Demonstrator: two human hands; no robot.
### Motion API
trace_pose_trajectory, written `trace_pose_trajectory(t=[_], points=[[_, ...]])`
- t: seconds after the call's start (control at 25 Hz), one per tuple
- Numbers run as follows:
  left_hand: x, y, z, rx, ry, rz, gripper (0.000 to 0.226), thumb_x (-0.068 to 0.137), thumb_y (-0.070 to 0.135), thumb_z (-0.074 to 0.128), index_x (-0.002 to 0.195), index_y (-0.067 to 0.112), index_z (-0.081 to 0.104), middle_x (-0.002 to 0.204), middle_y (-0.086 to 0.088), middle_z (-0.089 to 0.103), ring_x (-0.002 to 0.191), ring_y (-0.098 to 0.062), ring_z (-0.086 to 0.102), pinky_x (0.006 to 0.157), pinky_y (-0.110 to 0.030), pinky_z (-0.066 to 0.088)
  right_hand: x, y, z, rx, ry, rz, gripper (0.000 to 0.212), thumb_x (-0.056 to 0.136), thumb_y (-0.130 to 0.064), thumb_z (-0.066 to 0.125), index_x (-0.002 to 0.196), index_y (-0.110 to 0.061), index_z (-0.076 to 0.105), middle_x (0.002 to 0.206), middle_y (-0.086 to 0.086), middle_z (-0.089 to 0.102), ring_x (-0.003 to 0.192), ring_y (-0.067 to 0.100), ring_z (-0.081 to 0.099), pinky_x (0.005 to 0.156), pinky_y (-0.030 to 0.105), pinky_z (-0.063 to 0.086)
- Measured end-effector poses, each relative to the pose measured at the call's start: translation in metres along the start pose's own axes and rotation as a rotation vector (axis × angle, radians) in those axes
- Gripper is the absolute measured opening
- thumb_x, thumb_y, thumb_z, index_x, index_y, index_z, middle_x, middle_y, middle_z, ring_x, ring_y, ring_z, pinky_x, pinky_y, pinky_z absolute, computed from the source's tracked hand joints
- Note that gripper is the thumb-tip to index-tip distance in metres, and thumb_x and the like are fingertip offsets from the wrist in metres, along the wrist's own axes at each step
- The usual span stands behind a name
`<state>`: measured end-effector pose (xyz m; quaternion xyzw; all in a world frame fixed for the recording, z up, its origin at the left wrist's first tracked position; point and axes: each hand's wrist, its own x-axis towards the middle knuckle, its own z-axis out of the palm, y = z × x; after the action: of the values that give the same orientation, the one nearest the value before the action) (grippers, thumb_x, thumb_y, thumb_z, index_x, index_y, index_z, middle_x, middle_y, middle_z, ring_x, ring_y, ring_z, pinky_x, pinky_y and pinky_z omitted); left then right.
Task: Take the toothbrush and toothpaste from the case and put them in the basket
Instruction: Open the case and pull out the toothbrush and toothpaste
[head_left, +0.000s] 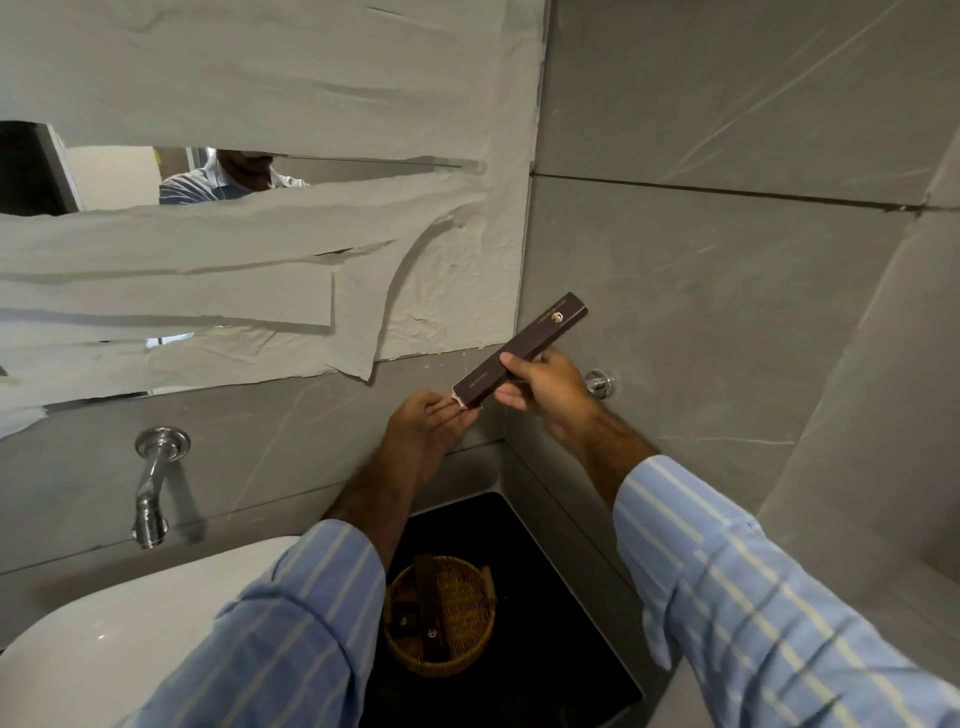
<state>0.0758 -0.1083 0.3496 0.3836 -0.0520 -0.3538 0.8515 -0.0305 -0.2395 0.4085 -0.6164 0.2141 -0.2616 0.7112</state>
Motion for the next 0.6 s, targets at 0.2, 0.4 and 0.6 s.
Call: trace_pose_trajectory(t=[0.2, 0.4, 0.6], points=[[-0.008, -0.01, -0.007, -0.04, -0.103, 0.034, 0.03, 0.091, 0.006, 0.059, 0.119, -0.003, 0.059, 0.116, -0.018, 0.067, 0.094, -0.024, 0.075, 0.082, -0.032, 0.06, 0.01, -0.021, 0.002, -0.108, 0.02, -0.03, 0.013, 0.091, -0.014, 0.068, 0.1, -0.008, 0.061, 0.096, 0.015, 0.074, 0.062, 0.014, 0.073, 0.067, 0.033, 0.064], [-0.01, -0.012, -0.002, 0.057, -0.111, 0.095, 0.03, 0.094, 0.008, 0.064, 0.116, -0.012, 0.061, 0.107, -0.02, 0.07, 0.087, -0.02, 0.076, 0.08, -0.029, 0.062, 0.012, -0.019, 0.001, -0.09, 0.064, -0.004, 0.016, 0.092, -0.013, 0.066, 0.103, -0.005, 0.059, 0.091, 0.015, 0.074, 0.062, 0.018, 0.074, 0.062, 0.032, 0.064], [-0.009, -0.01, -0.001, 0.533, -0.028, 0.261, 0.037, 0.083, 0.009, 0.077, 0.114, -0.011, 0.068, 0.099, -0.023, 0.074, 0.072, -0.018, 0.071, 0.07, -0.024, 0.062, 0.012, -0.015, 0.001, -0.051, 0.117, 0.012, 0.014, 0.092, -0.013, 0.067, 0.101, -0.006, 0.059, 0.089, 0.015, 0.074, 0.067, 0.02, 0.075, 0.059, 0.031, 0.063]])
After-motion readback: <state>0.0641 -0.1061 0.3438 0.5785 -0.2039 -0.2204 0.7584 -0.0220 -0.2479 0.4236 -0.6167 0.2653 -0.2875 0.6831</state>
